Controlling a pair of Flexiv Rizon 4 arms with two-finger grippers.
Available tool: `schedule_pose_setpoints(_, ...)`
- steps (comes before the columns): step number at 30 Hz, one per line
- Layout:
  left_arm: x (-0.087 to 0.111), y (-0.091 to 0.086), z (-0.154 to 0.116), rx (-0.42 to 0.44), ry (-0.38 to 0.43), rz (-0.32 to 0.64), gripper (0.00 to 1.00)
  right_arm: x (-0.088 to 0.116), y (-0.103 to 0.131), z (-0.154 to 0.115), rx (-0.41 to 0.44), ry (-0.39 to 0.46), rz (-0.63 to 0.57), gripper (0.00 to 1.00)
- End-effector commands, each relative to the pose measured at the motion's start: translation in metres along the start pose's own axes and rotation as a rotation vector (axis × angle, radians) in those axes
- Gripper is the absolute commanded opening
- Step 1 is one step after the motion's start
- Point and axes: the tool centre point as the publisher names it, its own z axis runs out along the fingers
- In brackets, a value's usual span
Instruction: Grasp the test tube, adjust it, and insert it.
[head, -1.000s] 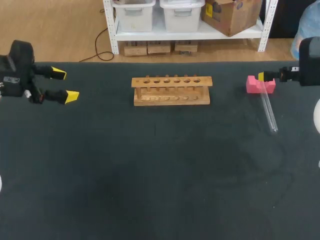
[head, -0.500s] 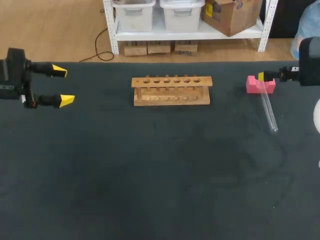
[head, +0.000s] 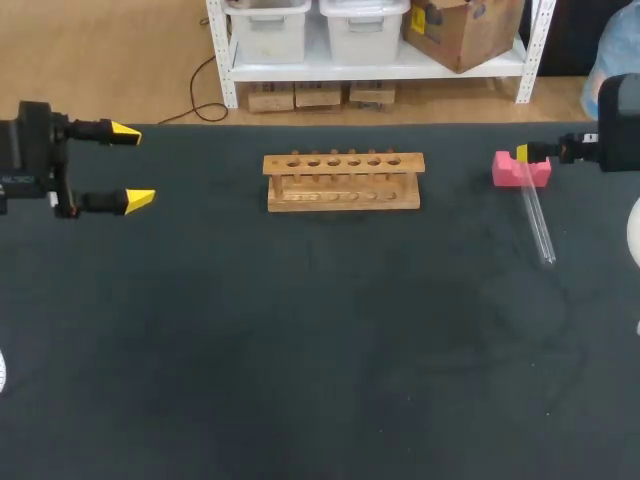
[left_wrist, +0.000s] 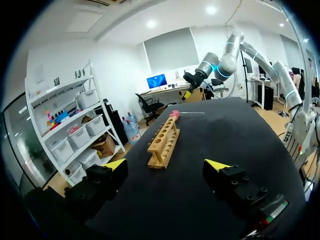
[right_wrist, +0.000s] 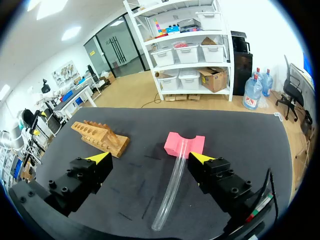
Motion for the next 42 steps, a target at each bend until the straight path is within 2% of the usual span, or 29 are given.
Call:
schedule_pose_setpoints(1, 0.0002, 0.0051, 0.0025, 0.015, 0.014, 0.003, 1.00, -0.0001, 0.0001, -0.0008, 0.001, 0.002, -0.001, 1.00)
schedule_pose_setpoints(4, 0.0002, 0.0064, 0.0018, -0.024, 0.022, 0.007, 1.00, -0.0001, 0.0001, -0.0008, 0.001, 0.002, -0.001, 1.00)
schedule_pose_setpoints(36, 0.0002, 0.0064, 0.0018, -0.024, 0.022, 0.007, 1.00, -0.0001, 0.0001, -0.0008, 0.001, 0.002, -0.001, 1.00)
schedule_pose_setpoints(42, 0.0002, 0.0064, 0.0018, -0.024, 0.022, 0.007, 1.00, -0.0002, 0.0055, 0.0002, 0.075, -0.002, -0.079, 1.00)
